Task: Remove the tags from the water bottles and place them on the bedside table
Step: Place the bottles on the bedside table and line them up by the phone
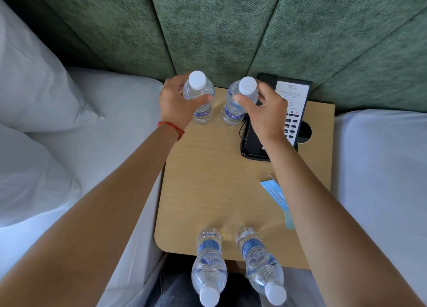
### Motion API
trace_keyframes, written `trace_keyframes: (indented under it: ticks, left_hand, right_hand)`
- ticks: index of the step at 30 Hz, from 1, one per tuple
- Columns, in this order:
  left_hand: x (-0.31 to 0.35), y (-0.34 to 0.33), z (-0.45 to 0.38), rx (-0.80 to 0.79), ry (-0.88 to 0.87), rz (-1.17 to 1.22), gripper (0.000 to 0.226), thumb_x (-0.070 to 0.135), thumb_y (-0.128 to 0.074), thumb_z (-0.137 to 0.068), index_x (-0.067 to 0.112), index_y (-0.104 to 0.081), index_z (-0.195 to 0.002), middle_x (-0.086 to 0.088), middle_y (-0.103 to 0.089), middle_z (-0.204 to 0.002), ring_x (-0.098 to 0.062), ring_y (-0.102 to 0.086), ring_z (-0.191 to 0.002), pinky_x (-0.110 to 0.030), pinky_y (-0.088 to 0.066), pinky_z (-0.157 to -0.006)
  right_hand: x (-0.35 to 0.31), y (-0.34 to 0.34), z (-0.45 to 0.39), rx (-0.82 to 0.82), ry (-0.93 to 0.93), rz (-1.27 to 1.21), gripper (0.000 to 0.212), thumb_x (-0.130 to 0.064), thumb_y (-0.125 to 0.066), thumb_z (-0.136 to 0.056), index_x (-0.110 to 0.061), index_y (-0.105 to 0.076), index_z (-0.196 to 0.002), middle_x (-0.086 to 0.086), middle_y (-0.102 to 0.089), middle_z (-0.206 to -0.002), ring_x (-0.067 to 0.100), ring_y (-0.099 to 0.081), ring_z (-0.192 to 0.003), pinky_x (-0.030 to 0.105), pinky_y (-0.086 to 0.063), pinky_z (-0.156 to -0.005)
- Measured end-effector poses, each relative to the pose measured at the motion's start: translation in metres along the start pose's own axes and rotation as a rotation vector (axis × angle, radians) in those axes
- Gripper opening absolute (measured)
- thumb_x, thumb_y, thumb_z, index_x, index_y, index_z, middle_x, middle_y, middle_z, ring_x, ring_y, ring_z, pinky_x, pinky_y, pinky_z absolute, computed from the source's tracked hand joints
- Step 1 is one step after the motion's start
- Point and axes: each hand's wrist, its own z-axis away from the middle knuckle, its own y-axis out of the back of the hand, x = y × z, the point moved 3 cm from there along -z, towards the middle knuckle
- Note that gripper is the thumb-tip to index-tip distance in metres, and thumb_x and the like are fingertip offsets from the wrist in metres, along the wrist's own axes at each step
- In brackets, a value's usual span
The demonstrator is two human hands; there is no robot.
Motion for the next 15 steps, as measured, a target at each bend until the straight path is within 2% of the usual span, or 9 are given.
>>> trace_keyframes:
  ticks: [1,4,8,12,15]
  left_hand:
    - [-0.001,0.001,-0.003,-0.036,0.003,0.01,0.06,0.024,-0.084,-0.061,0.014,-0.06,-0.114,-0.008,-0.058,-0.119,-0.013,-0.054,-0.105,-0.013,-0.045,-0.081]
    - [-0.004,0.005,-0.012,-0.166,-0.007,0.056,0.06,0.016,-0.084,-0.061,0.013,-0.06,-0.116,-0.006,-0.061,-0.119,-0.01,-0.057,-0.104,-0.017,-0.047,-0.086]
    - [-0.006,0.006,-0.017,-0.277,-0.016,0.162,0.063,0.002,-0.08,-0.063,0.006,-0.057,-0.121,-0.003,-0.061,-0.117,-0.007,-0.057,-0.104,-0.009,-0.045,-0.085]
    - [-0.01,0.001,-0.01,-0.208,0.005,0.157,0.068,0.012,-0.083,-0.062,0.01,-0.054,-0.124,-0.005,-0.06,-0.124,-0.014,-0.055,-0.114,-0.022,-0.045,-0.094]
    - [-0.013,-0.001,-0.001,-0.106,0.034,0.143,0.066,0.021,-0.084,-0.061,0.014,-0.056,-0.121,-0.003,-0.061,-0.121,-0.014,-0.057,-0.109,-0.019,-0.048,-0.087]
  right_hand:
    - [0.0,0.0,0.0,-0.001,0.004,0.002,0.042,-0.026,-0.075,-0.072,-0.01,-0.065,-0.11,0.004,-0.071,-0.105,0.019,-0.064,-0.099,0.043,-0.05,-0.088]
    - [0.001,0.0,0.0,-0.002,0.016,-0.001,0.042,-0.027,-0.075,-0.073,-0.011,-0.065,-0.11,0.004,-0.071,-0.105,0.02,-0.064,-0.098,0.043,-0.05,-0.088]
    - [0.004,-0.001,0.001,-0.015,0.014,-0.015,0.045,-0.026,-0.075,-0.072,-0.01,-0.064,-0.114,0.004,-0.069,-0.111,0.018,-0.063,-0.104,0.042,-0.049,-0.092]
    - [0.008,-0.001,-0.003,-0.066,0.006,-0.028,0.054,-0.025,-0.077,-0.07,-0.01,-0.06,-0.119,0.005,-0.065,-0.12,0.018,-0.059,-0.112,0.041,-0.047,-0.098]
    - [0.012,-0.003,-0.003,-0.097,-0.042,-0.055,0.062,-0.024,-0.08,-0.069,-0.01,-0.056,-0.125,0.006,-0.062,-0.124,0.018,-0.058,-0.114,0.04,-0.046,-0.1]
